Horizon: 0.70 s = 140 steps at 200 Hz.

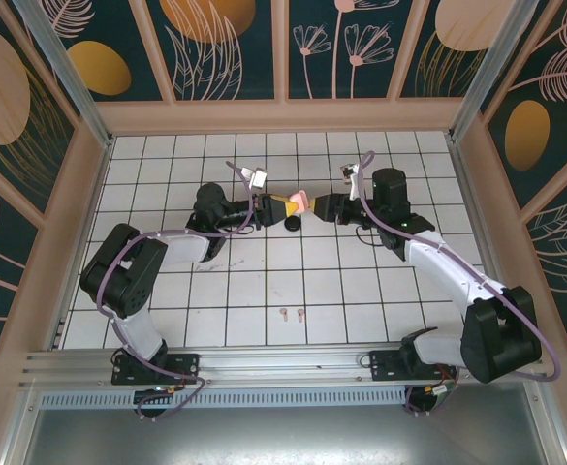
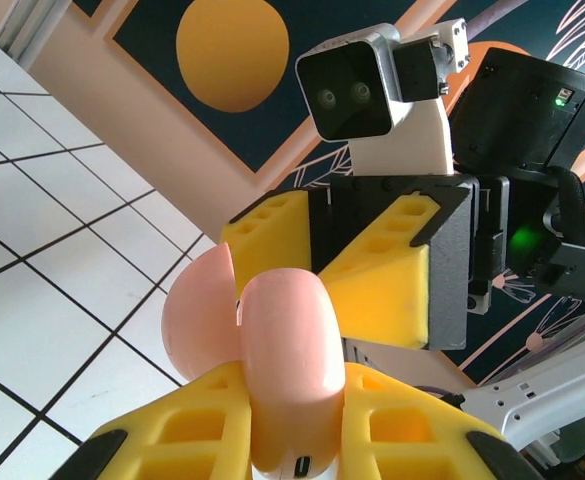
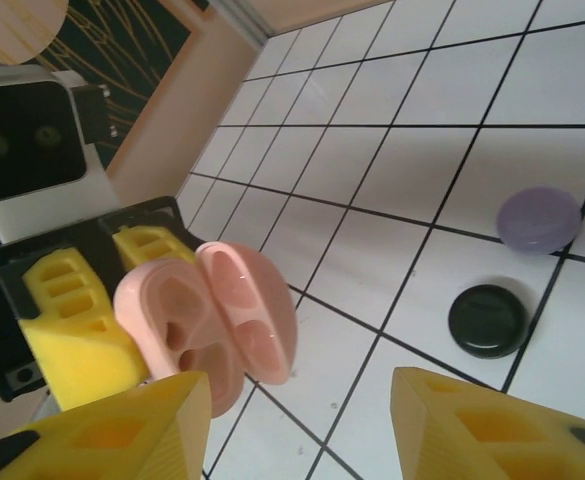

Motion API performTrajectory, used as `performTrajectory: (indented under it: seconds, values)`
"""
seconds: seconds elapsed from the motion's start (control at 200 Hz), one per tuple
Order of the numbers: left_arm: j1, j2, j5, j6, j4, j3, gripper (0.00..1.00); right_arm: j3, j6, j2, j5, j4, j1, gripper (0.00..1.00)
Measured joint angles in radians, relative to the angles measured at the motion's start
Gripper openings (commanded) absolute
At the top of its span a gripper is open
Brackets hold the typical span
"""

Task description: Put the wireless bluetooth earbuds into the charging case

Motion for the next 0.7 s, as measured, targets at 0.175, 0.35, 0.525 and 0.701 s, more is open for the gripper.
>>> performTrajectory:
  seconds: [0.175,0.35,0.525,0.701]
  values:
    - [0.000,0.000,0.002,0.000,0.000,0.000,0.00,0.000,0.001,0.011,-0.033,0.014,0.000,0.47]
    - [0.000,0.000,0.002,0.000,0.000,0.000,0.00,0.000,0.003,0.029,-0.046,0.016,0.006,0.44]
    - [0.000,0.000,0.002,0.000,0.000,0.000,0.00,0.000,0.003,0.047,-0.046,0.020,0.016,0.42]
    - [0.000,0.000,0.003,0.000,0.000,0.000,0.00,0.000,0.004,0.066,-0.045,0.020,0.023,0.40]
